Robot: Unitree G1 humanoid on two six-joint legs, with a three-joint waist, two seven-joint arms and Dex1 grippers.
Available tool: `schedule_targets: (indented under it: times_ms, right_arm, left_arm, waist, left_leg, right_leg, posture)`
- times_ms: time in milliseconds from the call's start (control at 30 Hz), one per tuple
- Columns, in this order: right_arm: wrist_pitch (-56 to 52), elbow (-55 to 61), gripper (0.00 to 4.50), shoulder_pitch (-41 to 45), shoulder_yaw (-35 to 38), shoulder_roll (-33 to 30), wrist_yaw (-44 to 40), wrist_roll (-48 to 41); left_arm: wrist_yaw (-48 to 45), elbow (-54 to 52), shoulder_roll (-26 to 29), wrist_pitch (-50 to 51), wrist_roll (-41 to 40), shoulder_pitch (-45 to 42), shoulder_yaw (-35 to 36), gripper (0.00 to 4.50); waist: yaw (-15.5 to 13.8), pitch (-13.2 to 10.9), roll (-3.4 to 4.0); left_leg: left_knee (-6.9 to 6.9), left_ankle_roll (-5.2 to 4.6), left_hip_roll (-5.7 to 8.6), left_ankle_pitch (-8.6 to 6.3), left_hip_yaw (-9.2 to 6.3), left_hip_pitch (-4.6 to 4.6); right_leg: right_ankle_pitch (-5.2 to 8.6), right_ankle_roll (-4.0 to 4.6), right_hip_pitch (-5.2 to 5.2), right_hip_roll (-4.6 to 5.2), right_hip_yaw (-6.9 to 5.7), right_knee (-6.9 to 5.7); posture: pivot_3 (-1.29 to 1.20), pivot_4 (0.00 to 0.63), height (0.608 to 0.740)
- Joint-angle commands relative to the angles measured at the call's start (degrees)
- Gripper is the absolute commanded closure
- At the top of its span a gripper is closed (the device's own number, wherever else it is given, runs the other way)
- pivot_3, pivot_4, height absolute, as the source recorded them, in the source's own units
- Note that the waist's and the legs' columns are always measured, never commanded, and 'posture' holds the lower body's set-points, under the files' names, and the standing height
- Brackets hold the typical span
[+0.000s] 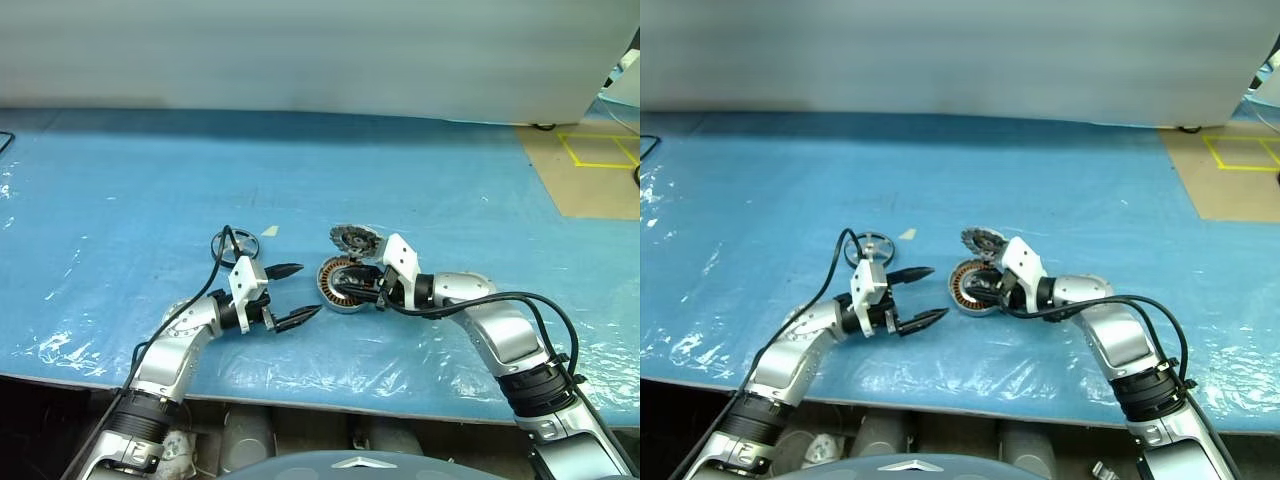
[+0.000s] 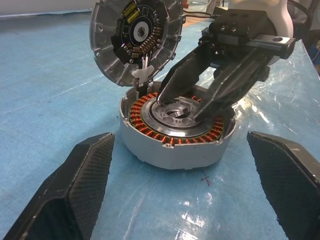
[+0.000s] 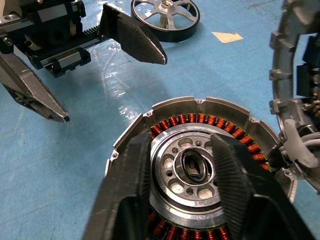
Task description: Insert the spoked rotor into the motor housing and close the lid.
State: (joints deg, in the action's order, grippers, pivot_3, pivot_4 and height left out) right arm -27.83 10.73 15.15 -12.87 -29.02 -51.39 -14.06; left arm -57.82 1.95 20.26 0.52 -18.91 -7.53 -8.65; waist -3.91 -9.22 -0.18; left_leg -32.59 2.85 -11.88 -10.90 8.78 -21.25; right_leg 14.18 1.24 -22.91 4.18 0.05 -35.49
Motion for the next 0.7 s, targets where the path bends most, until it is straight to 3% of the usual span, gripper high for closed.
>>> schedule_targets:
  times_ms: [33, 100, 700]
  right_arm:
    - [1.26, 0.4, 3.98, 0.23, 0.79, 0.68, 0.72, -0.49]
    - [1.64, 0.13, 4.46, 0.28, 0.45, 0.98, 1.22, 0.07]
    - [0.73, -0.71, 4.46, -1.15, -4.34, -3.11, -0.56, 5.17]
  left_arm:
    - [0.16, -1.62, 0.02, -0.21, -0.14, -0.44, -0.07, 0.0]
    - [0.19, -1.56, -0.07, -0.26, -0.13, -0.4, -0.17, 0.0]
    - [0.58, -1.3, -0.15, -0.48, 0.07, -0.36, -0.62, 0.0]
  waist:
    - [0.0, 0.0, 0.0]
    - [0.0, 0.0, 0.0]
    - [0.0, 0.0, 0.0]
  left_leg:
    - [0.0, 0.0, 0.0, 0.0, 0.0, 0.0]
    - [0.0, 0.0, 0.0, 0.0, 0.0, 0.0]
    - [0.01, 0.0, 0.0, 0.0, 0.0, 0.04]
  right_leg:
    - [0.0, 0.0, 0.0, 0.0, 0.0, 0.0]
    - [0.0, 0.0, -0.01, 0.0, 0.0, 0.0]
    - [0.0, 0.0, 0.03, 0.0, 0.0, 0.01]
  posture:
    - [0.0, 0.15, 0.74]
    - [0.0, 0.15, 0.74]
    - [0.0, 0.15, 0.74]
